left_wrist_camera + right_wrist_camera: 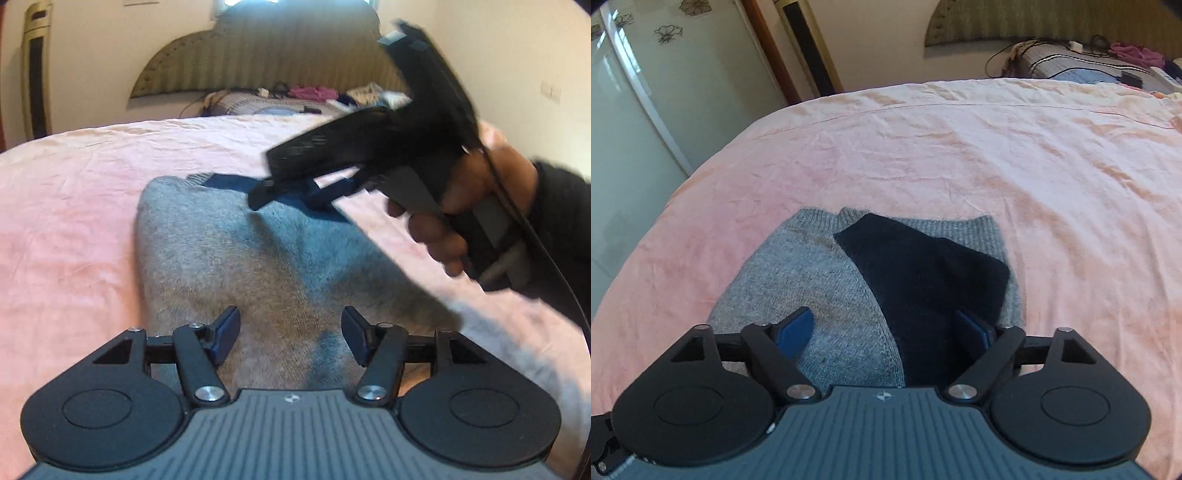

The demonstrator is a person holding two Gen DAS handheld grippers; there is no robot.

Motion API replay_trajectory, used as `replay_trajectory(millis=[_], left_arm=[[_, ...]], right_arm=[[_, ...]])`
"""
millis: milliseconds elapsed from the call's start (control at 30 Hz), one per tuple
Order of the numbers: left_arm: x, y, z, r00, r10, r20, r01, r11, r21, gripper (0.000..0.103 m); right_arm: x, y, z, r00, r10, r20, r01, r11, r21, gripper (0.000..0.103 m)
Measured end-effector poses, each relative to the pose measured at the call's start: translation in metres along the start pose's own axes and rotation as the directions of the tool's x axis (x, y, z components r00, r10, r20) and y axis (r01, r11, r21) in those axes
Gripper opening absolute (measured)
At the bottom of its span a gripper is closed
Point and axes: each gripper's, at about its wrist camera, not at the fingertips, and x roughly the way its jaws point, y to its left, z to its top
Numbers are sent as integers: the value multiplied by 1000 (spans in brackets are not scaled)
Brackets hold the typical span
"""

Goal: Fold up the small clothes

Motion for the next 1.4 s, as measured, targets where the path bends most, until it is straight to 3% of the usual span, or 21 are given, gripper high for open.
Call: replay_trajectory(millis=[100,167,233,300,367,433,533,567,633,667,733,833,933,1033,1100,1167,1400], left_arm=[[-13,4,-8,1000,4,9,-4,1000,2,61],[-5,8,-15,999,3,-32,-3,1000,-7,61],[6,12,-22,1000,-12,-19,12,1000,-11,61],[7,9,-24,1000,-1,-8,1,1000,13,61],[-5,4,-22,1000,19,-10,-19,1000,0,61],[-23,2,-26,1000,4,17,-4,1000,-11,61],[-17,6,-36,999,31,-30,-32,999,-40,62],[-18,5,-42,999,32,-6,-32,999,-34,62],[-21,-2,-42,998,60,-5,-61,998,-15,62],[-26,-5,-40,997,79,-1,-79,997,-9,62],[-44,-11,-43,992,115,44,-115,993,-7,63],[-58,-8,-54,979,187,81,-183,981,-58,87],[-50,5,-73,969,249,-8,-247,958,-148,88],[-48,-3,-84,949,316,14,-312,941,-132,90],[-42,-8,-84,943,334,11,-331,938,-102,93],[-40,-7,-83,948,317,0,-316,944,-92,103],[-34,-13,-80,942,335,-16,-335,940,-58,103]], right_arm=[[-36,14,-21,988,138,71,-139,990,5,84],[-38,14,-36,980,197,32,-198,980,35,92],[-17,4,-50,983,183,-31,-181,981,71,90],[-21,-6,-57,976,214,31,-216,974,69,88],[-33,-3,-52,987,161,14,-161,980,119,77],[-54,8,-55,990,133,39,-135,987,84,80],[-59,11,-70,981,191,32,-193,977,90,94],[-50,7,-77,985,174,1,-174,980,96,92],[-48,-1,-92,981,186,47,-189,979,74,89],[-55,-1,-93,984,171,48,-175,980,93,84],[-77,5,-97,992,111,62,-116,989,88,86],[-107,15,-119,990,-40,132,39,999,12,101],[-111,18,-152,976,-170,134,173,985,-10,103],[-93,22,-178,958,-277,76,279,960,-21,103],[-85,35,-193,928,-342,151,356,931,-81,103],[-82,37,-198,915,-358,187,373,927,-47,103],[-82,37,-197,909,-370,190,383,923,-33,103]])
